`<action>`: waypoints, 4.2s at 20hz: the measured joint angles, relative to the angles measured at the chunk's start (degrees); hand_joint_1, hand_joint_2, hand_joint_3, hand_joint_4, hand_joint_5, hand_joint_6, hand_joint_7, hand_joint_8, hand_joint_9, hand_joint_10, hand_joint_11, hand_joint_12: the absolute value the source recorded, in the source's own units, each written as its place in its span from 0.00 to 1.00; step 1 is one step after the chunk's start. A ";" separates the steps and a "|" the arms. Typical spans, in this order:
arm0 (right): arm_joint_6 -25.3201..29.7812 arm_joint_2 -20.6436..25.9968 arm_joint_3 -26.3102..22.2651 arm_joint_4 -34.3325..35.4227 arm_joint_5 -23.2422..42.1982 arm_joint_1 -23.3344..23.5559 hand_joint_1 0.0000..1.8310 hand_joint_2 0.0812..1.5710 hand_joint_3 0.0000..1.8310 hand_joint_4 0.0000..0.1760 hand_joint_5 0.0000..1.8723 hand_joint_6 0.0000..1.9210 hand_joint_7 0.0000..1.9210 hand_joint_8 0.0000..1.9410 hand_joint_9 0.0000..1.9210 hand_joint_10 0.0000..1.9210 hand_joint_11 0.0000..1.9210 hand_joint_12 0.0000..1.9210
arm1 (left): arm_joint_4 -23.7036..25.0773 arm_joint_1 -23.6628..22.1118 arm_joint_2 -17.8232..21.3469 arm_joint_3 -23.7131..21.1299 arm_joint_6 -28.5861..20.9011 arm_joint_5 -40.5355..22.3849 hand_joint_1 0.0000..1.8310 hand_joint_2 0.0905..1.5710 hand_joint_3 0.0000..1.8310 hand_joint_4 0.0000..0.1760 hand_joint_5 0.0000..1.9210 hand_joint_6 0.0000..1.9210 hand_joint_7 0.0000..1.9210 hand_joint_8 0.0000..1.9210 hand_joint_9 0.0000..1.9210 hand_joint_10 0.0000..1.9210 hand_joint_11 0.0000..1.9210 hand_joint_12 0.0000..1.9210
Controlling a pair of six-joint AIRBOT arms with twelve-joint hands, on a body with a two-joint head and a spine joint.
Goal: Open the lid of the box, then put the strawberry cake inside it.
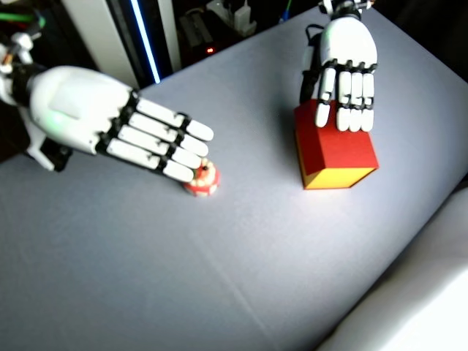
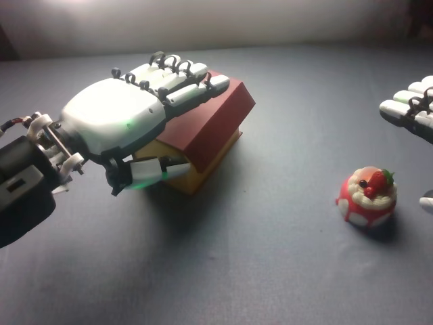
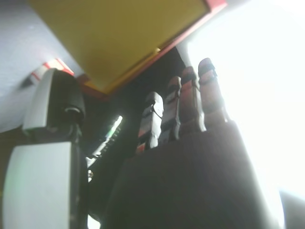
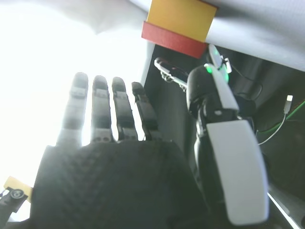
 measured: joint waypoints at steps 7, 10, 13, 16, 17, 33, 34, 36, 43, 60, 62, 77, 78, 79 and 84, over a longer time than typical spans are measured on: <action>0.20 -0.24 0.22 0.00 -0.02 -0.35 0.29 0.85 0.00 0.00 0.00 0.00 0.00 0.00 0.00 0.00 0.00 0.00 | -3.34 -0.33 -0.59 0.24 0.02 -2.89 0.22 0.87 0.02 0.78 0.00 0.00 0.00 0.00 0.00 0.00 0.00 0.00; 0.22 -0.24 0.22 0.20 0.04 -0.35 0.28 0.85 0.00 0.00 0.00 0.00 0.00 0.00 0.00 0.00 0.00 0.00 | -5.03 0.94 0.22 -0.22 -0.07 -6.47 0.11 0.89 0.01 0.75 0.00 0.00 0.00 0.00 0.00 0.00 0.00 0.00; 0.33 -0.31 0.22 0.17 0.42 -0.66 0.29 0.85 0.00 0.00 0.00 0.00 0.00 0.00 0.00 0.00 0.00 0.00 | -6.88 1.79 0.81 -0.28 -1.05 -9.79 0.12 0.89 0.00 0.74 0.00 0.00 0.00 0.00 0.00 0.00 0.00 0.00; 0.35 -0.46 0.22 0.20 0.39 -0.72 0.26 0.85 0.00 0.00 0.00 0.00 0.00 0.00 0.00 0.00 0.00 0.00 | -10.10 2.54 1.16 -0.09 -2.12 -13.05 0.06 0.93 0.00 0.88 0.00 0.00 0.00 0.00 0.00 0.00 0.00 0.12; 0.35 -0.46 0.22 0.28 0.42 -0.72 0.26 0.85 0.00 0.00 0.00 0.00 0.00 0.00 0.00 0.00 0.00 0.00 | -10.60 2.54 1.16 0.35 -2.95 -13.40 0.05 0.93 0.00 0.89 0.00 0.00 0.00 0.00 0.00 0.00 0.00 0.02; 0.85 -1.01 0.39 0.76 0.79 -0.76 0.26 0.85 0.00 0.00 0.00 0.00 0.00 0.00 0.00 0.00 0.00 0.00 | -4.57 2.36 -1.05 0.57 -3.74 -7.43 0.52 0.68 0.00 1.00 0.00 0.00 0.00 0.00 0.00 0.00 0.00 0.00; 0.92 -1.03 0.46 0.83 0.79 -0.76 0.26 0.85 0.00 0.00 0.00 0.00 0.00 0.00 0.00 0.00 0.00 0.00 | -4.46 2.14 -1.38 0.68 -3.72 -6.82 0.54 0.69 0.00 1.00 0.00 0.00 0.00 0.00 0.00 0.00 0.00 0.00; 1.25 -1.05 0.46 0.83 1.11 -1.33 0.26 0.85 0.00 0.00 0.00 0.00 0.00 0.00 0.00 0.00 0.00 0.00 | -4.13 1.42 -2.25 1.38 -3.69 -5.42 0.56 0.67 0.00 0.95 0.00 0.00 0.00 0.00 0.00 0.00 0.00 0.00; 1.51 -1.46 0.63 0.87 0.85 -1.44 0.28 0.86 0.00 0.00 0.00 0.00 0.00 0.00 0.00 0.00 0.00 0.00 | -5.29 -0.39 -5.01 3.52 -3.96 -3.37 0.54 0.66 0.00 0.81 0.00 0.00 0.00 0.00 0.00 0.00 0.00 0.00; 1.77 -1.64 0.68 1.25 1.09 -2.05 0.31 0.84 0.00 0.00 0.00 0.00 0.00 0.00 0.00 0.00 0.00 0.00 | -9.27 -0.79 -5.99 4.44 -5.66 -7.02 0.15 0.87 0.02 0.59 0.00 0.00 0.00 0.00 0.00 0.00 0.00 0.00; 1.79 -1.64 0.70 1.38 1.09 -2.05 0.30 0.85 0.00 0.00 0.00 0.00 0.00 0.00 0.00 0.00 0.00 0.00 | -10.01 -0.72 -5.62 4.44 -5.90 -7.91 0.21 0.87 0.01 0.70 0.00 0.00 0.00 0.00 0.00 0.00 0.00 0.00; 2.10 -1.86 0.70 2.08 1.79 -2.64 0.32 0.84 0.00 0.00 0.00 0.00 0.00 0.00 0.00 0.00 0.00 0.00 | -19.52 1.46 -3.41 4.98 -7.74 -17.51 0.14 0.92 0.01 0.76 0.00 0.00 0.00 0.00 0.00 0.00 0.00 0.00; 2.12 -1.86 0.70 2.16 1.79 -2.67 0.33 0.84 0.00 0.00 0.00 0.00 0.00 0.00 0.00 0.00 0.00 0.00 | -20.02 1.46 -3.30 5.16 -7.78 -17.44 0.13 0.91 0.00 0.75 0.00 0.00 0.00 0.00 0.00 0.00 0.00 0.00; 2.12 -1.86 0.70 2.23 2.08 -2.89 0.33 0.84 0.00 0.00 0.00 0.00 0.00 0.00 0.00 0.00 0.00 0.00 | -20.70 1.46 -3.17 5.44 -7.82 -17.49 0.12 0.91 0.00 0.75 0.00 0.00 0.00 0.00 0.00 0.00 0.00 0.00; 2.32 -1.86 0.70 2.49 2.12 -2.89 0.33 0.84 0.00 0.00 0.00 0.00 0.00 0.00 0.00 0.00 0.00 0.00 | -25.70 3.04 -1.44 5.90 -7.85 -18.64 0.21 0.90 0.00 1.00 0.00 0.00 0.00 0.00 0.00 0.00 0.00 0.00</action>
